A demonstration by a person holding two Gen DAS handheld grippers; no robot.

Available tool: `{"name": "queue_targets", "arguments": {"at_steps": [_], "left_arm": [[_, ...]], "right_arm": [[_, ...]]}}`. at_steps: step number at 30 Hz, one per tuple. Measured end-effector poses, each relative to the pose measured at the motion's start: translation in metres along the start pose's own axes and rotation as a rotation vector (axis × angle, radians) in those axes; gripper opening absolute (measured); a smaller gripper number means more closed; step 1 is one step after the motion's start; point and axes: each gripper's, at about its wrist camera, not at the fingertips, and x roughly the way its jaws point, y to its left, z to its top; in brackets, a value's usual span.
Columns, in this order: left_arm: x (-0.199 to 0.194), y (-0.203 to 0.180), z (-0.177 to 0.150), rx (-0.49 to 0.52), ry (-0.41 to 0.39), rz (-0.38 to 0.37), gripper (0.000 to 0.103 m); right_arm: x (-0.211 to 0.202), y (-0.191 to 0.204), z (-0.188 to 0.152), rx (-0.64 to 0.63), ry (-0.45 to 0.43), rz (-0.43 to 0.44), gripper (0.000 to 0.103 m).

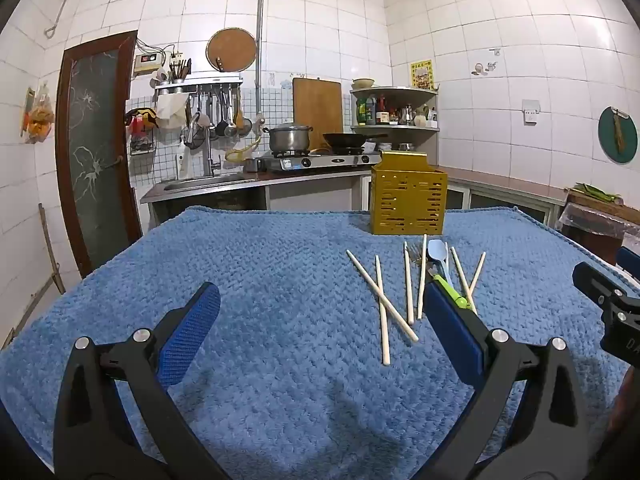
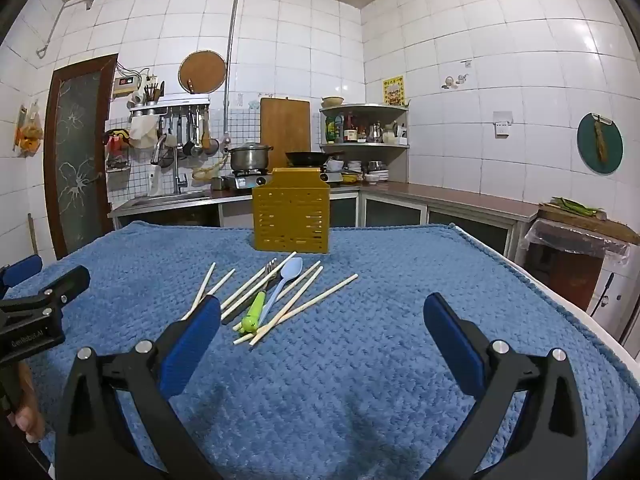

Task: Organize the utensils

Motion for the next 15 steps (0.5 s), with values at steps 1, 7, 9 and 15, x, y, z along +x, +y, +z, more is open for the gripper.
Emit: {"name": "queue_targets", "arguments": {"at_steps": [1,7,9,15], "left_arm": [[0.000,0.000,0.000,0.001,0.001,-0.001,0.098],[-0.002,-0.001,-0.001,0.003,0.003,-0.011,0.098],[0.005,0.001,-0.003,0.001,0.010,-0.014,0.098],[0.008,0.004,-0.004,-0.010,0.019,-0.018,0.098]], "right_arm": [[0.000,0.000,0.000,-0.001,-0.001,0.000,0.099],[0.000,0.000,0.000,-0.007,0.004,-0.001,0.099],[0.000,-0.001,0.000,-0.005,0.004,-0.001,0.099],[0.003,-0.001,-0.001,-0.008,0.005,-0.004,0.099]]}}
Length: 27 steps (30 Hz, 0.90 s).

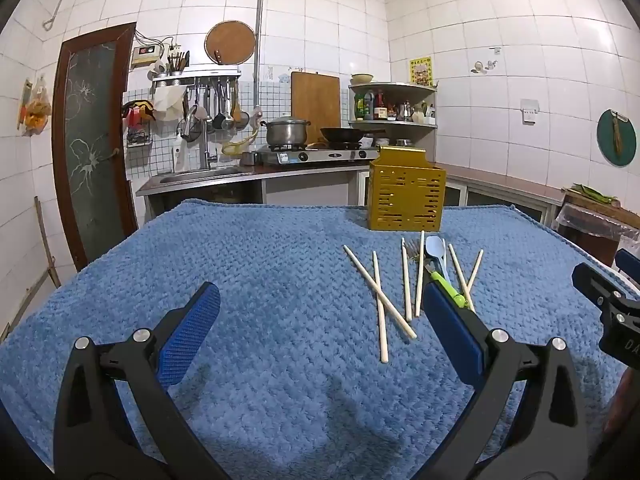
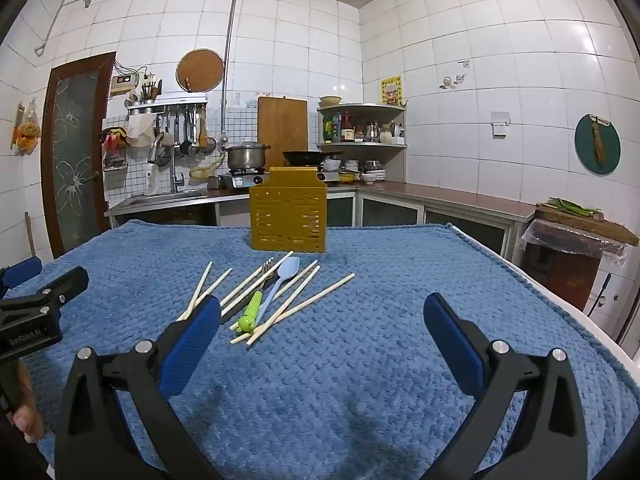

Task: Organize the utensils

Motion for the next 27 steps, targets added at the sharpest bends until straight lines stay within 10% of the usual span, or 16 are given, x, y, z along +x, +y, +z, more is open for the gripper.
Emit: {"name": "queue_targets", "arguments": {"at_steps": [27], "left_arm": [[-0.0026,-0.0012,0.0031,0.004,0.002,0.000,0.098]], "right_arm": [[0.0008,-0.0062,-0.0025,0.005,-0.004,-0.017,0.099]]}}
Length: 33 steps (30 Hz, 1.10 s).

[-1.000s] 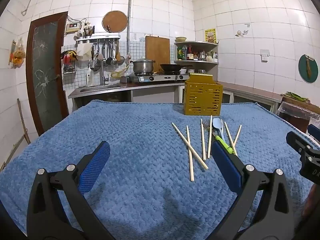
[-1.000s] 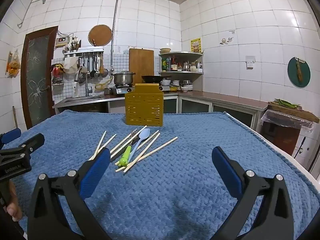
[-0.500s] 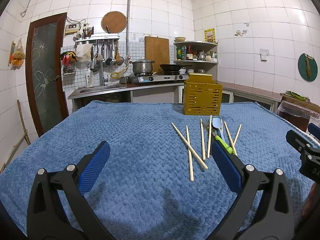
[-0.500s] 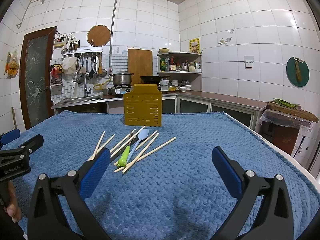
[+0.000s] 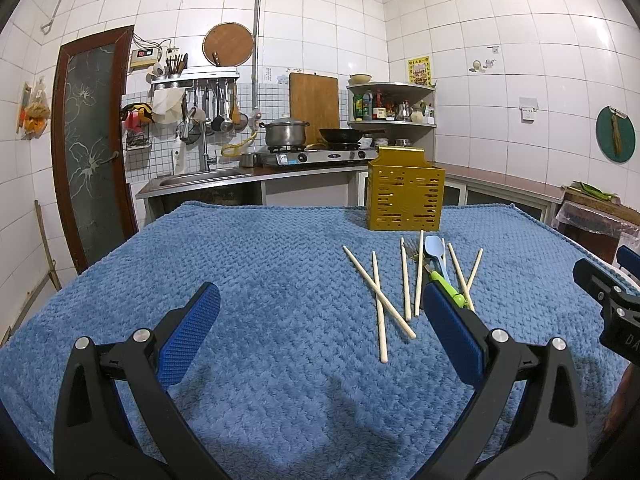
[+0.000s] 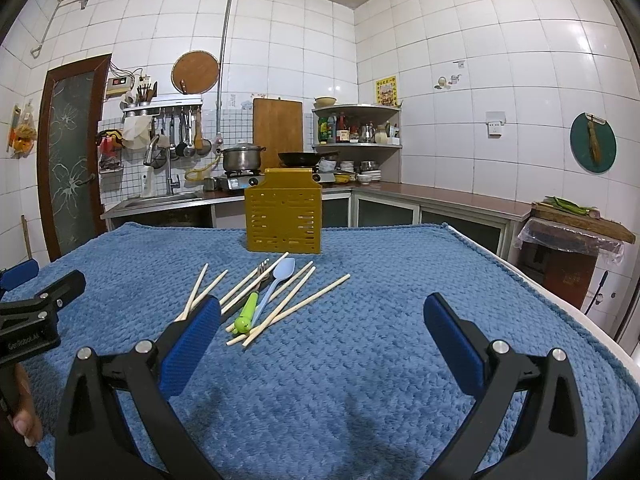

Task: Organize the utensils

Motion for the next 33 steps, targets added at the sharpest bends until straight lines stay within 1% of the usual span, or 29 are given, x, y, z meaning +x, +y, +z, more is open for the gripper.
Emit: {"name": "queue_targets", "arguments": {"at_steps": [33], "left_arm": [[-0.0012,-0.0011,0.0012,0.003,0.000,0.001,0.098]], "right_arm": [[-0.0026,-0.0006,0.0017,0.001,-0.002,-0.004,0.099]]}}
